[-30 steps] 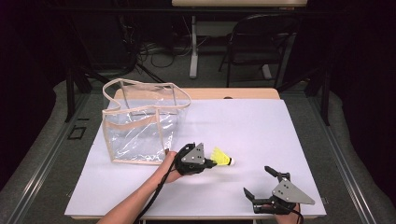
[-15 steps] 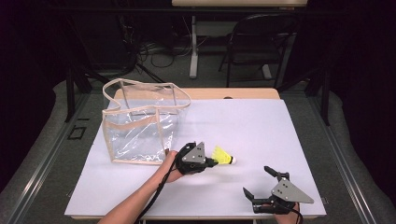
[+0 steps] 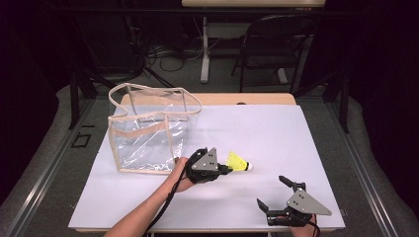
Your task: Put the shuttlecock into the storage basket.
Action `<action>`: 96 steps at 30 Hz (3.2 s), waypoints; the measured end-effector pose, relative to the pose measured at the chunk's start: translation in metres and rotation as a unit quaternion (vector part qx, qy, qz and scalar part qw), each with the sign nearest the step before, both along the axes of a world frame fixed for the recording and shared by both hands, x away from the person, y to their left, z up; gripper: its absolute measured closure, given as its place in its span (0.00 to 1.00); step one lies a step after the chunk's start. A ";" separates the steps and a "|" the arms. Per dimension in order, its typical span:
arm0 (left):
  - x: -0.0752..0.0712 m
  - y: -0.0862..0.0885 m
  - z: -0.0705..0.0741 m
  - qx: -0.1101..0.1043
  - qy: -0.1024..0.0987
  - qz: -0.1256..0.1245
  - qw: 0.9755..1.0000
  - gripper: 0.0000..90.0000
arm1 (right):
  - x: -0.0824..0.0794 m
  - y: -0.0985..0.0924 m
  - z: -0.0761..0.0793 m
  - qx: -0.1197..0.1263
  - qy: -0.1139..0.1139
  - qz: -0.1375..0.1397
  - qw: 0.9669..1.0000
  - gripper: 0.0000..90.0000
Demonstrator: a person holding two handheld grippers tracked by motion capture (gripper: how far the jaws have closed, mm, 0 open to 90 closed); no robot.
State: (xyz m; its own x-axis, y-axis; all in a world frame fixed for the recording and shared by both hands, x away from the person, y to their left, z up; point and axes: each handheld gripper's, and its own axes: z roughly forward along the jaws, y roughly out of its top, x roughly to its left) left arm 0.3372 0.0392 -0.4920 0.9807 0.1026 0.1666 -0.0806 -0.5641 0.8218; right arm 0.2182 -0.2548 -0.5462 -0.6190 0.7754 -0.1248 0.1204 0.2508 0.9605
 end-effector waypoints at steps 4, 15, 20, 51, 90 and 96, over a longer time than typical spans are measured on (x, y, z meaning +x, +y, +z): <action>0.000 -0.001 0.001 0.000 -0.002 0.000 1.000 0.99 | 0.000 0.000 0.000 -0.001 -0.001 0.000 1.000 0.00; 0.005 -0.002 0.005 -0.003 0.001 0.002 1.000 0.99 | 0.000 -0.001 0.000 0.000 -0.001 -0.004 1.000 0.00; 0.006 -0.004 0.010 -0.001 -0.004 0.003 1.000 0.99 | 0.000 -0.001 0.000 -0.001 0.000 -0.002 1.000 0.00; 0.019 -0.002 0.040 -0.001 -0.029 0.013 1.000 0.99 | 0.000 0.000 -0.001 0.000 0.003 -0.003 1.000 0.00; 0.034 0.012 0.064 -0.016 -0.050 0.046 0.998 0.99 | 0.000 0.001 0.000 0.000 0.005 -0.004 1.000 0.00; 0.037 0.016 0.067 -0.018 -0.051 0.053 0.997 0.99 | 0.000 0.000 0.000 0.000 0.006 -0.003 1.000 0.00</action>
